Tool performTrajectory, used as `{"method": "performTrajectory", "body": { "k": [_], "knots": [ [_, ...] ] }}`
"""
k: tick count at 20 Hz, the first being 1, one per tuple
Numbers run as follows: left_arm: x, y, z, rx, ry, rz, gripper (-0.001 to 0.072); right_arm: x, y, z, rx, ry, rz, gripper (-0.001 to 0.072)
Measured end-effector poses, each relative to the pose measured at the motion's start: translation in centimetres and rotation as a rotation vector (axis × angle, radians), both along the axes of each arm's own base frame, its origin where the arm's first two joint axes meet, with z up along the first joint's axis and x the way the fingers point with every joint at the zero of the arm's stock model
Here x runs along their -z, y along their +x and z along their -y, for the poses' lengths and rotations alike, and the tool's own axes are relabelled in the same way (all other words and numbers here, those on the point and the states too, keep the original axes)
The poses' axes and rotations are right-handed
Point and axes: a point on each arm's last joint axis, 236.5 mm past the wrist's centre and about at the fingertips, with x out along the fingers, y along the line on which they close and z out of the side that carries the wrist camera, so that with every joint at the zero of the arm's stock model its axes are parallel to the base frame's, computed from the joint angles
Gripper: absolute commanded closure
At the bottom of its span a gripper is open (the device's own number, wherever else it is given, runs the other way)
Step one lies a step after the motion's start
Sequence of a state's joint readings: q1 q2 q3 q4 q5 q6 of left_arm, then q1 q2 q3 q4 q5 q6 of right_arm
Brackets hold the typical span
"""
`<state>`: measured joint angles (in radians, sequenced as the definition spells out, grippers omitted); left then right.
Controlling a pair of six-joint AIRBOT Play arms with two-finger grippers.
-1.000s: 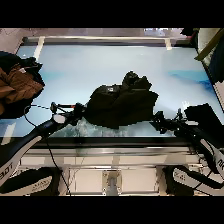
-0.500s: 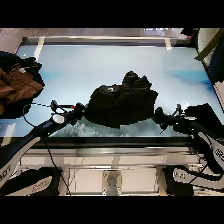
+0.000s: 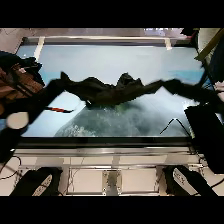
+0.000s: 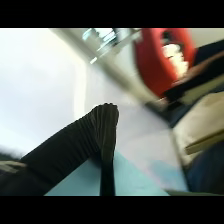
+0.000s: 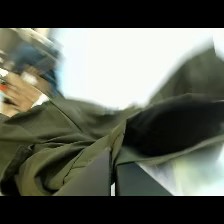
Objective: Fold the clothes and pants, and hang the long-sleeved shirts on hangers.
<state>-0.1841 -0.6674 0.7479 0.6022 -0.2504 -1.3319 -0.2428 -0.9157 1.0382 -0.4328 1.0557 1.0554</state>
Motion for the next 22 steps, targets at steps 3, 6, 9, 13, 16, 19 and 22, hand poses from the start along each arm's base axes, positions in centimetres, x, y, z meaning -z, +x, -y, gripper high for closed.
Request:
{"method": "performTrajectory", "body": {
  "k": [3,6,9,13,16,19,22],
  "knots": [
    [-11.6,-4.4,0.8,0.070,0.118,0.247,0.0689,-11.3,-4.1,-1.9,-0.080,-0.080,0.232,0.0708],
    [-17.8,-8.5,1.5,0.125,0.249,0.333,0.0689,-17.7,-8.5,-3.6,-0.134,-0.128,0.346,0.0708],
    [-19.5,-11.0,1.0,0.134,0.357,0.302,0.0689,-21.0,-11.6,-4.7,-0.167,-0.155,0.403,0.0708],
    [-14.6,-10.6,-1.5,0.093,0.489,0.046,0.0689,-20.3,-11.8,-4.2,-0.149,-0.201,0.351,0.0709],
    [-8.7,-7.4,-4.6,0.018,0.596,-0.210,0.0688,-15.9,-8.0,-1.9,-0.094,-0.238,0.206,0.0709],
    [-3.7,-2.5,-6.3,-0.037,0.664,-0.381,0.0687,-9.2,-2.6,0.1,-0.071,-0.200,0.015,0.0708],
    [0.5,4.3,-6.8,-0.089,0.674,-0.439,0.0687,-2.8,3.6,1.0,-0.045,-0.152,-0.110,0.0708]
  ]
}}
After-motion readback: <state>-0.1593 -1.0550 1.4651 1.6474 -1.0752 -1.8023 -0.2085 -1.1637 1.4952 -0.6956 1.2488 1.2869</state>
